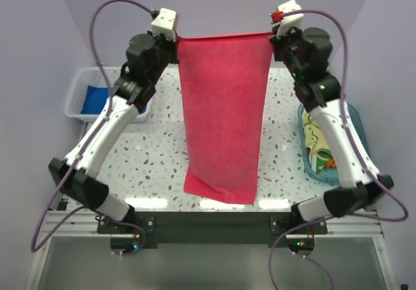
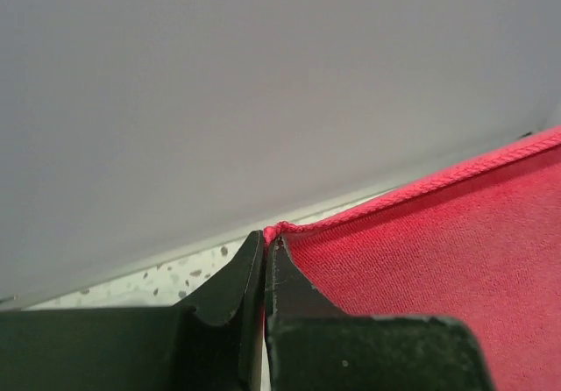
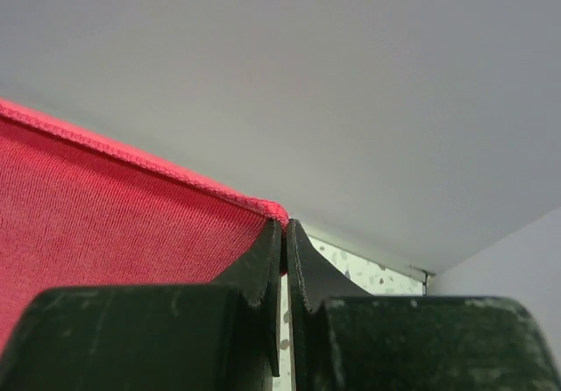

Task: Fold and stack the towels
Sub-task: Flatten out the crumpled towel, then fold the towel

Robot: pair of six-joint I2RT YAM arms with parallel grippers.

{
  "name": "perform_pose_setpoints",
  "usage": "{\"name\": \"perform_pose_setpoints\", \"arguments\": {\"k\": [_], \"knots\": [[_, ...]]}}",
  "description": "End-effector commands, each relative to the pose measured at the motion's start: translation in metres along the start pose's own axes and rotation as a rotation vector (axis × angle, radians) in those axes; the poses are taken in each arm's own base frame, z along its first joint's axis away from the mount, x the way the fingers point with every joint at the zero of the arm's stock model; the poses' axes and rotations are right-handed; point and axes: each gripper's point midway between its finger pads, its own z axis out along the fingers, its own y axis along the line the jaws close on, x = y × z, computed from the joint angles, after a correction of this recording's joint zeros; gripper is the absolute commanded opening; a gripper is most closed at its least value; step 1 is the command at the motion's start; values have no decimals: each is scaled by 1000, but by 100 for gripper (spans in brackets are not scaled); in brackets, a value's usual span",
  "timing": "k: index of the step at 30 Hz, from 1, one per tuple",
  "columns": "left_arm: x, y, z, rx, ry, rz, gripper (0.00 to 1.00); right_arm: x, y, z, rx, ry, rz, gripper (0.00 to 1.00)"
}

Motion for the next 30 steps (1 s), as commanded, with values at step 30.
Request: {"name": "perform_pose_setpoints", "arguments": {"k": [30], "knots": [[214, 25, 52, -29, 414, -119, 0, 269, 57, 32, -172, 755, -28, 0]]}}
